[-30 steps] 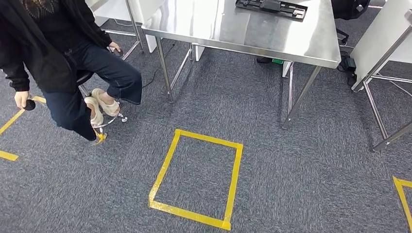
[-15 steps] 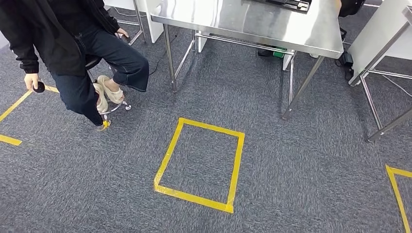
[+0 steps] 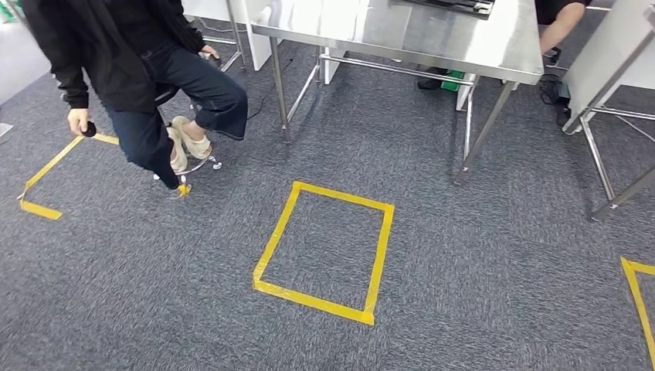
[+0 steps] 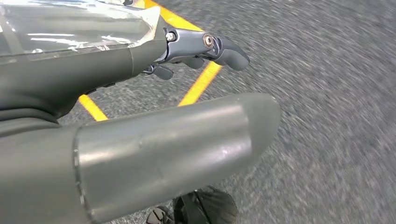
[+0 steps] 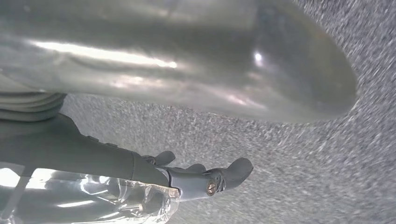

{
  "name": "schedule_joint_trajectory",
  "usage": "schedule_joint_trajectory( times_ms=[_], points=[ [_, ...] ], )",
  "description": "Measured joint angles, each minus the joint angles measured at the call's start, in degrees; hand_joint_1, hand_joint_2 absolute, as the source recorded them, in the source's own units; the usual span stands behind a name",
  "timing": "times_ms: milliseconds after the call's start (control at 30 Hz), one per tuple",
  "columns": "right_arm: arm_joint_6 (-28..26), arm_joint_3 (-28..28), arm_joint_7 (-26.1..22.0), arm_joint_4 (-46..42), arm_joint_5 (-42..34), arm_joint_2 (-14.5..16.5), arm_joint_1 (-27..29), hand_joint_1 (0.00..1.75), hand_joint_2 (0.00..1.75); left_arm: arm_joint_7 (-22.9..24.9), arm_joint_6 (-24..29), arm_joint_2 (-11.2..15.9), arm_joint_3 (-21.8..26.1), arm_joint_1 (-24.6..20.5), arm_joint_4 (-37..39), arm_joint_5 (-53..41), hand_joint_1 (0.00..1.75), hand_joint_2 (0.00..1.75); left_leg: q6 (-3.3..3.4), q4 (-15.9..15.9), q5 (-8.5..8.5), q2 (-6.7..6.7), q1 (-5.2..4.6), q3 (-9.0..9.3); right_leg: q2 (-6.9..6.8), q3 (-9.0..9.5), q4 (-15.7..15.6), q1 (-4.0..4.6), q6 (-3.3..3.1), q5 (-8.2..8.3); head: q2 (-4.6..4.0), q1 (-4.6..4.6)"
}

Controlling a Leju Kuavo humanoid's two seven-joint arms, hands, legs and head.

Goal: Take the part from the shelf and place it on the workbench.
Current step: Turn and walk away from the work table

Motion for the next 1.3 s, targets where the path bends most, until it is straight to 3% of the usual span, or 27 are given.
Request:
schedule_joint_trajectory(
  times_ms=[33, 67, 100, 167, 200, 233, 300, 367, 433, 467, 500, 567, 633, 700, 767, 800, 867, 933, 967, 1000, 1067, 1133, 1233, 1300],
  points=[
    [0.0, 0.2, 0.2, 0.0, 0.2, 0.0, 0.0, 0.0, 0.0, 0.0, 0.1, 0.0, 0.2, 0.0, 0.0, 0.1, 0.0, 0.0, -0.43, 3.2, -1.32, 0.03, 0.23, -0.22, -0.65, -0.69, 0.2, -0.03, 0.0, 0.45, 0.0, -0.06],
    [0.0, 0.5, 0.6, 0.0, 0.6, 0.0, 0.0, 0.0, 0.0, 0.0, 0.2, 0.0, 0.3, 0.0, -0.1, 0.3, 0.0, 0.0, -0.82, 2.6, -2.11, 1.21, 0.41, 2.14, -1.7, -1.67, 0.8, 0.03, 0.25, 0.81, 0.0, -0.21],
    [0.0, 0.8, 0.8, 0.0, 0.8, 0.0, 0.0, 0.0, 0.0, 0.0, 0.3, 0.0, 0.5, -0.1, -0.1, 0.4, 0.0, 0.0, -0.92, 0.7, -1.56, 2.29, 0.55, 4.75, -2.73, -2.4, 1.5, 0.16, 0.72, 1.01, 0.0, -0.16],
    [0.0, 1.3, 1.1, 0.0, 1.1, 0.0, -0.2, 0.0, 0.0, -0.1, 0.3, 0.0, 0.6, -0.2, -0.3, 0.5, 0.0, 0.0, -0.23, -6.8, -0.1, 3.95, 0.5, 9.93, -4.47, -2.96, 2.6, 0.43, 1.75, 1.07, 0.0, -0.03],
    [0.0, 1.4, 1.2, 0.0, 1.1, 0.0, -0.3, 0.0, 0.0, -0.1, 0.3, 0.0, 0.7, -0.2, -0.3, 0.5, 0.0, 0.0, 0.43, -6.9, 0.05, 3.39, 0.5, 9.55, -4.86, -2.84, 2.6, 0.49, 2.12, 1.14, 0.0, 0.14],
    [0.0, 1.5, 1.2, 0.0, 1.1, 0.0, -0.3, 0.0, 0.0, -0.1, 0.3, 0.0, 0.7, -0.2, -0.4, 0.5, 0.0, 0.0, 1.06, -7.2, 0.26, 2.86, 0.53, 9.28, -4.49, -2.97, 2.8, 0.4, 2.45, 0.96, 0.0, 0.18],
    [0.0, 1.5, 1.2, 0.0, 1.2, 0.0, -0.3, 0.0, 0.0, -0.1, 0.3, 0.0, 0.8, -0.2, -0.4, 0.5, 0.0, 0.0, 2.19, -7.5, 1.01, 1.81, 0.65, 8.67, -1.93, -4.61, 6.0, 0.15, 2.57, -1.09, 0.0, 0.39],
    [0.0, 1.6, 1.2, 0.0, 1.1, 0.0, 0.0, 0.0, 0.0, -0.1, 0.3, 0.0, 0.8, -0.2, -0.5, 0.5, 0.0, 0.0, 2.79, -7.4, 1.61, 0.6, 0.52, 7.81, 0.58, -8.05, 13.7, -0.02, 2.22, -4.83, 0.0, 0.6],
    [0.0, 1.5, 1.3, 0.0, 1.0, 0.0, 0.2, 0.0, 0.0, -0.1, 0.3, 0.0, 0.8, -0.2, -0.5, 0.5, 0.0, 0.0, 2.89, -7.4, 2.1, -0.86, 0.29, 7.14, 1.1, -10.36, 19.3, -0.02, 2.37, -6.75, 0.0, 0.61],
    [0.0, 1.5, 1.3, 0.0, 1.0, 0.0, 0.3, 0.0, 0.0, -0.1, 0.2, 0.0, 0.8, -0.1, -0.5, 0.4, 0.0, 0.0, 2.82, -7.4, 2.3, -1.59, 0.23, 6.97, 1.2, -9.98, 18.9, -0.01, 2.73, -6.3, 0.0, 0.61],
    [0.0, 1.5, 1.3, 0.0, 1.0, 0.0, 0.3, 0.0, 0.0, -0.1, 0.2, 0.0, 0.8, -0.1, -0.5, 0.4, 0.0, 0.0, 2.71, -7.4, 2.46, -2.34, 0.2, 6.91, 1.47, -8.39, 15.9, -0.02, 3.17, -4.92, 0.0, 0.61],
    [-0.1, 1.5, 1.3, 0.0, 0.8, -0.1, 0.3, 0.0, 0.0, -0.1, 0.0, 0.0, 0.8, -0.1, -0.5, 0.3, 0.0, 0.0, 2.33, -7.3, 2.77, -3.62, 0.16, 6.83, 3.5, -4.06, 7.2, -0.02, 3.59, -1.67, 0.0, 0.62],
    [-0.1, 1.5, 1.3, 0.0, 0.7, -0.1, 0.3, 0.0, 0.0, -0.2, -0.3, 0.0, 0.8, -0.1, -0.5, 0.0, 0.0, 0.0, 1.72, -7.3, 3.16, -4.62, 0.08, 6.53, 5.02, -2.03, 2.5, 0.2, 3.15, -0.15, 0.0, 0.61],
    [-0.1, 1.5, 1.2, 0.0, 0.5, -0.2, 0.3, 0.0, 0.0, -0.2, -0.4, 0.0, 0.8, 0.0, -0.5, -0.1, 0.0, 0.0, 0.96, -7.4, 3.63, -5.49, 0.05, 6.13, 4.36, -2.05, 2.2, 0.41, 2.47, 0.14, 0.0, 0.59],
    [-0.1, 1.5, 1.2, 0.0, 0.5, -0.2, 0.3, 0.0, 0.0, -0.2, -0.4, 0.0, 0.8, 0.0, -0.5, -0.1, 0.0, 0.0, 0.43, -6.3, 2.82, -4.4, 0.02, 5.33, 3.17, -2.0, 2.0, -0.05, 1.57, 0.67, 0.0, 0.49],
    [-0.1, 1.5, 1.2, 0.0, 0.5, -0.2, 0.3, 0.0, 0.0, -0.2, -0.4, 0.0, 0.8, 0.0, -0.5, -0.1, 0.0, 0.0, 0.24, -4.2, 1.37, -3.23, -0.01, 4.34, 2.45, -2.02, 1.8, -0.28, 1.07, 0.92, 0.0, 0.37],
    [-0.1, 1.5, 1.2, 0.0, 0.5, -0.2, 0.5, 0.0, 0.0, -0.2, -0.4, 0.1, 0.7, 0.0, -0.5, -0.2, 0.0, 0.0, -0.1, 3.0, -2.82, -1.0, 0.08, 1.18, 0.97, -2.29, 1.8, -0.29, 0.49, 1.1, 0.0, 0.15],
    [-0.1, 1.5, 1.2, 0.0, 0.5, -0.2, 0.7, 0.0, 0.0, -0.2, -0.4, 0.1, 0.7, 0.0, -0.5, -0.2, 0.0, 0.0, -0.51, 8.6, -4.86, -0.42, 0.28, -1.09, -0.62, -2.59, 1.9, -0.16, 0.45, 1.11, 0.0, 0.11],
    [-0.1, 1.5, 1.2, 0.0, 0.4, -0.2, 0.7, 0.0, 0.0, -0.2, -0.4, 0.1, 0.7, 0.1, -0.5, -0.2, 0.0, 0.0, -0.67, 8.4, -4.31, -0.17, 0.42, -0.7, -1.36, -2.72, 1.9, -0.16, 0.45, 1.09, 0.0, 0.1],
    [-0.2, 1.5, 1.1, 0.0, 0.4, -0.2, 0.6, 0.0, 0.0, -0.2, -0.5, 0.1, 0.7, 0.1, -0.5, -0.2, 0.0, 0.0, -0.8, 6.0, -2.9, 0.29, 0.58, 0.84, -2.04, -2.81, 2.0, -0.18, 0.49, 1.02, 0.0, 0.1],
    [-0.2, 1.5, 1.1, 0.0, 0.2, -0.2, 0.6, 0.0, 0.0, -0.3, -0.5, 0.2, 0.7, 0.0, -0.5, -0.3, 0.0, 0.0, -0.84, -1.8, 0.06, 2.53, 0.77, 5.52, -3.18, -2.74, 2.4, 0.03, 0.87, 0.7, 0.0, 0.05],
    [-0.2, 1.5, 1.1, 0.0, 0.1, -0.2, 0.5, 0.0, 0.0, -0.4, -0.6, 0.1, 0.7, -0.2, -0.5, -0.3, 0.0, 0.0, -0.28, -6.2, 1.06, 3.95, 0.62, 7.9, -4.05, -2.66, 2.8, 0.45, 1.46, 0.36, 0.0, 0.21],
    [-0.2, 1.5, 1.1, 0.0, 0.1, -0.3, 0.3, 0.0, 0.0, -0.5, -0.7, 0.2, 0.7, -0.2, -0.5, -0.4, 0.0, 0.0, 1.01, -6.7, 1.42, 2.68, 0.27, 7.49, -4.92, -2.49, 2.8, 0.53, 2.22, 0.27, 0.0, 0.47],
    [-0.2, 1.5, 1.1, 0.0, 0.1, -0.2, 0.3, 0.0, 0.0, -0.6, -0.7, 0.3, 0.7, -0.2, -0.5, -0.4, 0.0, 0.0, 2.02, -7.1, 2.04, 1.63, 0.39, 7.2, -2.81, -3.48, 4.9, 0.3, 2.52, -1.19, 0.0, 0.53]
  ],
)
